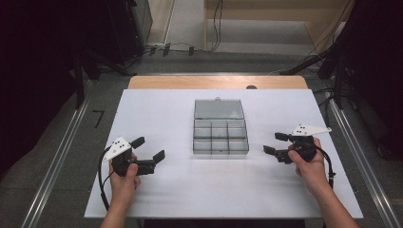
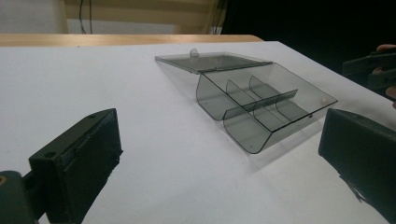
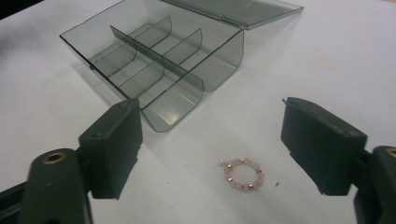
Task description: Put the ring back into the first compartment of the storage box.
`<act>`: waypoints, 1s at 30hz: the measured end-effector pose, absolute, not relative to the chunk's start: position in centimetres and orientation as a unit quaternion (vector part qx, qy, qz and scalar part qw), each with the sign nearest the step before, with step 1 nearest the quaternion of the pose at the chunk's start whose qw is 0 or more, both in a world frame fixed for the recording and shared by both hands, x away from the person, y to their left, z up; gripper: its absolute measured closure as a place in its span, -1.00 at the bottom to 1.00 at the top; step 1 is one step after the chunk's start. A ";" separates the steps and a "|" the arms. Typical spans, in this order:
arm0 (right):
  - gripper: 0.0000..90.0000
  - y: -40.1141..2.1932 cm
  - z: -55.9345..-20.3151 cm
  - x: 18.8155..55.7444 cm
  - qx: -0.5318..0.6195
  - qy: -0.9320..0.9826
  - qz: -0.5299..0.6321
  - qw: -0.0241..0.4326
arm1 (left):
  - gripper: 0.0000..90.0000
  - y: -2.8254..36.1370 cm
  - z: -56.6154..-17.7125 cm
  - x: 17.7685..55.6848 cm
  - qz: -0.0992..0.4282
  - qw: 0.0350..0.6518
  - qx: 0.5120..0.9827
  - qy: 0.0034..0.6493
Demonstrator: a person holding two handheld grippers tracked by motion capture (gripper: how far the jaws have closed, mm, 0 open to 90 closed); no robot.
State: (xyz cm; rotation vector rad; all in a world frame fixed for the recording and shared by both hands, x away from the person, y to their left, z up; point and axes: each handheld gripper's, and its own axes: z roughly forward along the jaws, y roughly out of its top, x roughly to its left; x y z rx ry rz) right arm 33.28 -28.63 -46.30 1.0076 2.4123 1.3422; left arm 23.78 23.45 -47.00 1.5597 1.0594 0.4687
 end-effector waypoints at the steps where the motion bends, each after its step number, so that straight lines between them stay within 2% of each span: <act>1: -0.48 -28.6 -46.3 33.3 0.342 0.817 0.454 0.100 | -1.00 23.7 -47.0 23.8 0.199 0.567 0.659 0.452; 4: -0.39 -28.4 -46.4 33.3 0.345 0.819 0.446 0.104 | -1.00 24.2 -47.1 23.7 0.206 0.567 0.656 0.454; 7: -0.10 -28.1 -46.3 33.2 0.350 0.820 0.436 0.122 | -1.00 24.6 -47.4 23.7 0.210 0.564 0.657 0.453; 10: 0.04 -28.0 -46.2 33.2 0.354 0.816 0.439 0.125 | -1.00 24.9 -47.7 23.7 0.207 0.564 0.658 0.455; 19: 0.31 -28.1 -46.4 33.3 0.354 0.820 0.433 0.119 | -1.00 24.8 -48.0 23.9 0.203 0.561 0.660 0.457; 25: 0.57 -28.7 -46.7 33.5 0.367 0.825 0.412 0.122 | -1.00 24.8 -48.2 24.0 0.202 0.557 0.659 0.463; 30: 0.62 -28.5 -47.1 33.5 0.358 0.836 0.400 0.118 | -1.00 24.8 -48.4 24.1 0.202 0.556 0.659 0.465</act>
